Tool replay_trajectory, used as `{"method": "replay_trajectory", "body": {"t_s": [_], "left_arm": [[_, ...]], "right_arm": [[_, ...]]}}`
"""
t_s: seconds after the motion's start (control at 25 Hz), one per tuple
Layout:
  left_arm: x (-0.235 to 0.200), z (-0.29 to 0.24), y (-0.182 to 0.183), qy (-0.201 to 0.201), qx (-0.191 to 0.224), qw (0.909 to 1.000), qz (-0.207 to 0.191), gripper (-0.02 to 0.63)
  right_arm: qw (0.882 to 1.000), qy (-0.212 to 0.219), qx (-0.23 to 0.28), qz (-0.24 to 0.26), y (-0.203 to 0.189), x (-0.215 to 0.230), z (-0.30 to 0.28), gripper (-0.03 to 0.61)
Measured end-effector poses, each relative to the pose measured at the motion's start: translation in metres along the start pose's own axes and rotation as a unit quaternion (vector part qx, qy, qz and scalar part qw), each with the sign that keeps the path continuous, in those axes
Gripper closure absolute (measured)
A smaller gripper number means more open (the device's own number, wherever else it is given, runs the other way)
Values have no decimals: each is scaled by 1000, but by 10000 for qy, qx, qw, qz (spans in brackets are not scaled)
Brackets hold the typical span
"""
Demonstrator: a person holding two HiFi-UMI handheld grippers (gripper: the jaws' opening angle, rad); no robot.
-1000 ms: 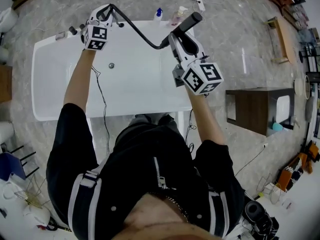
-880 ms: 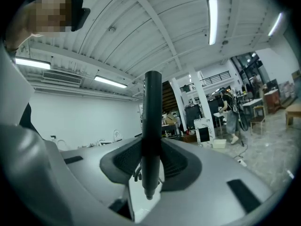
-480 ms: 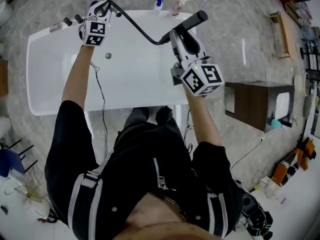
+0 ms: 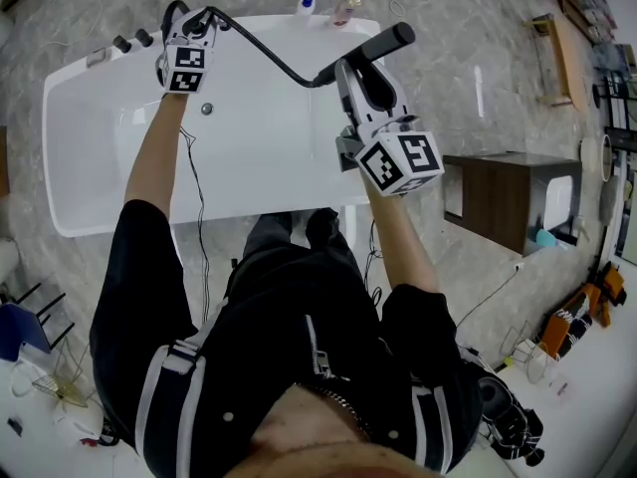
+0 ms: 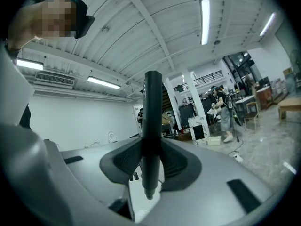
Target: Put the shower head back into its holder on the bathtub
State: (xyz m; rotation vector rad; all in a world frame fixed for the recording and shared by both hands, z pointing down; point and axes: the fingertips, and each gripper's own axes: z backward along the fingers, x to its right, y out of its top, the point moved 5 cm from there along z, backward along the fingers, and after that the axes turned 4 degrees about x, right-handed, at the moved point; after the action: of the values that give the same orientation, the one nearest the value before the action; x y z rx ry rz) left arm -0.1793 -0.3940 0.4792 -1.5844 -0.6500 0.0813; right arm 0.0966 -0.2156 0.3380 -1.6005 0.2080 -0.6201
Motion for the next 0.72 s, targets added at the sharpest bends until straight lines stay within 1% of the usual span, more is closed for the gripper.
{"method": "replay_trajectory", "body": {"t_s": [0.32, 0.72], "left_arm": [[11, -14, -32, -17, -290, 9991, 314, 545], [42, -30, -87, -365, -940, 9932, 581, 545]], "right_arm": [[10000, -67, -14, 9, 0, 3, -2, 453], [9998, -25, 198, -21, 5, 2, -5, 453]]}}
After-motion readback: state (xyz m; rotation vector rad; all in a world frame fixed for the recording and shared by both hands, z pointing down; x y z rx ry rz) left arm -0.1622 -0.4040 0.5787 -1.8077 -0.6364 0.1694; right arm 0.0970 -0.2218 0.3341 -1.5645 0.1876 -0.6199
